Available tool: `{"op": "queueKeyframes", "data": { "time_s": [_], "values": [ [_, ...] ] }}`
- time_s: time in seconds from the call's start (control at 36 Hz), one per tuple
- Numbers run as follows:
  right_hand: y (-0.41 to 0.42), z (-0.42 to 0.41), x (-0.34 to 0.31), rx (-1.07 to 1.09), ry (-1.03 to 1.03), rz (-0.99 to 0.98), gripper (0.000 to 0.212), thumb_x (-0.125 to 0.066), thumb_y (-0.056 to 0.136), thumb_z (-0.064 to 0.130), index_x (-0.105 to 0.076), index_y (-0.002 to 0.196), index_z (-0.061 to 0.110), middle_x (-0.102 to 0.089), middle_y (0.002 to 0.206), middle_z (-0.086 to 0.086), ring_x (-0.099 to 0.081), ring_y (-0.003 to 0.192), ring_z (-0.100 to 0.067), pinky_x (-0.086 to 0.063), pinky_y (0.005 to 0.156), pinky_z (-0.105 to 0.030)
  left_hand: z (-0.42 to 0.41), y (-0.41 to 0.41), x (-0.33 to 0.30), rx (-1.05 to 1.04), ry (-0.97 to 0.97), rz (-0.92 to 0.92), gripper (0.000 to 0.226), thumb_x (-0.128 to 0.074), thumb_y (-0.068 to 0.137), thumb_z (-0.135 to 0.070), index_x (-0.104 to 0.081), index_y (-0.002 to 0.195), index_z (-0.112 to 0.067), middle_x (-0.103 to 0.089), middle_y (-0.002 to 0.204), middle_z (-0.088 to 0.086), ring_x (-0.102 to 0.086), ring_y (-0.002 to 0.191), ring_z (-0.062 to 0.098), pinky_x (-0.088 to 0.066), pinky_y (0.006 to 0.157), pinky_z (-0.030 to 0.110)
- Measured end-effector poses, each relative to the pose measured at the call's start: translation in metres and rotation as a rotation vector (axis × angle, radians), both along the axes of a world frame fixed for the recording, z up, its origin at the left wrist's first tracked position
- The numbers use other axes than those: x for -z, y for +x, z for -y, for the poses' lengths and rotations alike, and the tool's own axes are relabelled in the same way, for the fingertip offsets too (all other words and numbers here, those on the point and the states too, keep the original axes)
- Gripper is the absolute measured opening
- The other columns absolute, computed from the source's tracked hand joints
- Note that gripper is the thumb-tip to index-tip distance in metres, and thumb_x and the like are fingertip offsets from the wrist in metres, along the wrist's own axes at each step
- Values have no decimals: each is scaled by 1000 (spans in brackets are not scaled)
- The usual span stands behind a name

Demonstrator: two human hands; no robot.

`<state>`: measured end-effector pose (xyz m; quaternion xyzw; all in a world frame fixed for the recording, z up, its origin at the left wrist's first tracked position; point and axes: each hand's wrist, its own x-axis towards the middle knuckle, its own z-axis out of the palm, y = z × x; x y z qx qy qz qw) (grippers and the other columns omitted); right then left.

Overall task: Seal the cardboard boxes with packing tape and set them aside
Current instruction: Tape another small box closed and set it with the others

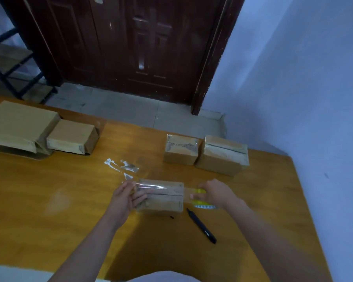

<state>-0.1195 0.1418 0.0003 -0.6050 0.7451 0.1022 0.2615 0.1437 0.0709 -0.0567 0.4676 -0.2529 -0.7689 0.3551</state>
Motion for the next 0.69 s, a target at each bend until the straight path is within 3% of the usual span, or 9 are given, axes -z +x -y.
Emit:
{"op": "queueKeyframes", "data": {
  "time_s": [0.08, 0.17, 0.31, 0.42, 0.5, 0.69],
  "values": [
    [4, 2, 6, 18, 12, 4, 65, -47, 88, 62, -52, 134, 16, -65, 118, -6, -62, 101, -20, -47, 74, -25, 0, 1, -2, 37, -10, 8, 15, -40, 102, -19, -46, 103, -6, -57, 105, 13, -71, 90, 30, -59, 77, 32],
    [5, 3, 10, 39, 30, 14, 65, -47, 88, 63, -52, 133, 17, -65, 117, -6, -62, 100, -20, -49, 75, -27, 1, 1, -6, 61, -24, 39, 19, -38, 102, -21, -45, 90, -9, -63, 93, 15, -72, 83, 29, -58, 81, 37],
    [10, 8, 12, 44, 44, 19, 64, -47, 88, 63, -54, 131, 17, -66, 111, -5, -62, 96, -19, -47, 68, -26, 3, 1, -4, -1, -9, 30, 25, -37, 103, -21, -44, 81, -12, -49, 76, 4, -71, 73, 25, -60, 70, 33],
    [14, 13, 13, 44, 72, 36, 61, -48, 87, 63, -56, 128, 19, -66, 101, -2, -60, 84, -16, -49, 66, -27, 3, 2, -3, -16, -22, 37, 25, -38, 103, -21, -46, 80, -15, -49, 69, 0, -71, 71, 23, -60, 71, 32],
    [18, 16, 16, 31, 105, 50, 58, -47, 89, 61, -55, 130, 20, -65, 100, -2, -54, 79, -14, -41, 59, -24, 2, 3, -1, -1, -81, 114, 27, -38, 103, -20, -42, 77, -15, -50, 66, 0, -72, 68, 23, -59, 68, 30],
    [16, 22, 20, 29, 175, 47, 58, -47, 90, 59, -53, 131, 17, -64, 109, -6, -58, 91, -19, -42, 68, -26, -2, 3, 3, 91, -289, 308, 24, -37, 103, -20, -41, 80, -13, -64, 64, 7, -72, 68, 23, -60, 68, 31]
  ]
}}
